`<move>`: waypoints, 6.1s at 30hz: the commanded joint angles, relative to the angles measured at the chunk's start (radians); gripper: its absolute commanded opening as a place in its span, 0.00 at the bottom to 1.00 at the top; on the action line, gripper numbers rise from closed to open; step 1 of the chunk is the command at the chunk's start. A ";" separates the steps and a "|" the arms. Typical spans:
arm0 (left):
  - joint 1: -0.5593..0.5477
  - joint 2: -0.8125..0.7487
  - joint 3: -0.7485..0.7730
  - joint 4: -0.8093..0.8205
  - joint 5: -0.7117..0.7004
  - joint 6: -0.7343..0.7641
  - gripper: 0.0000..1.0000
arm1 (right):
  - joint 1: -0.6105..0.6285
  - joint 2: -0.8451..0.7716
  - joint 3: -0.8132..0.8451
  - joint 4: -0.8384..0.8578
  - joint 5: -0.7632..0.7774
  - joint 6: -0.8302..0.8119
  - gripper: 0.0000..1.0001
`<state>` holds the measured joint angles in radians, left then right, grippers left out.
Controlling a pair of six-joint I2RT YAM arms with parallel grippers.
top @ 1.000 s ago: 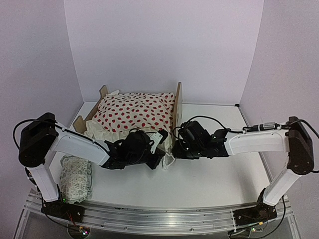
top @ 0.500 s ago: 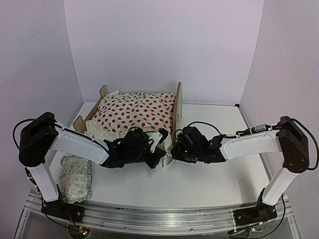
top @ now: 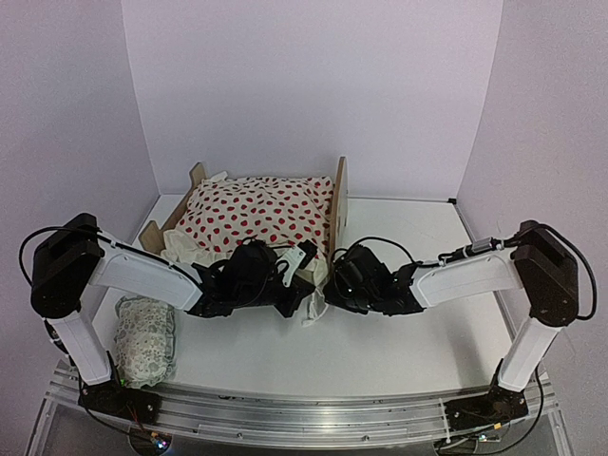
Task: Set up the pet bed
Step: Tie the right ropes of the mattress at the bed frame base.
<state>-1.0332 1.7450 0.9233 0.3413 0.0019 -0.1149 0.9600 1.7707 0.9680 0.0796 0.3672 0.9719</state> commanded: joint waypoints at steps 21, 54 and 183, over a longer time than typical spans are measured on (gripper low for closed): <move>0.037 -0.056 -0.037 0.056 0.092 0.030 0.00 | -0.004 0.015 0.133 -0.228 -0.021 0.207 0.41; 0.052 -0.081 -0.055 0.051 0.110 0.035 0.00 | -0.004 0.117 0.189 -0.085 0.005 0.237 0.17; 0.104 0.148 -0.174 0.627 0.353 0.382 0.15 | -0.080 -0.015 0.232 -0.312 -0.345 0.301 0.00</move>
<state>-0.9302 1.8716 0.7120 0.9526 0.3131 0.2652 0.8749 1.7487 1.1442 -0.1867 0.0664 1.2474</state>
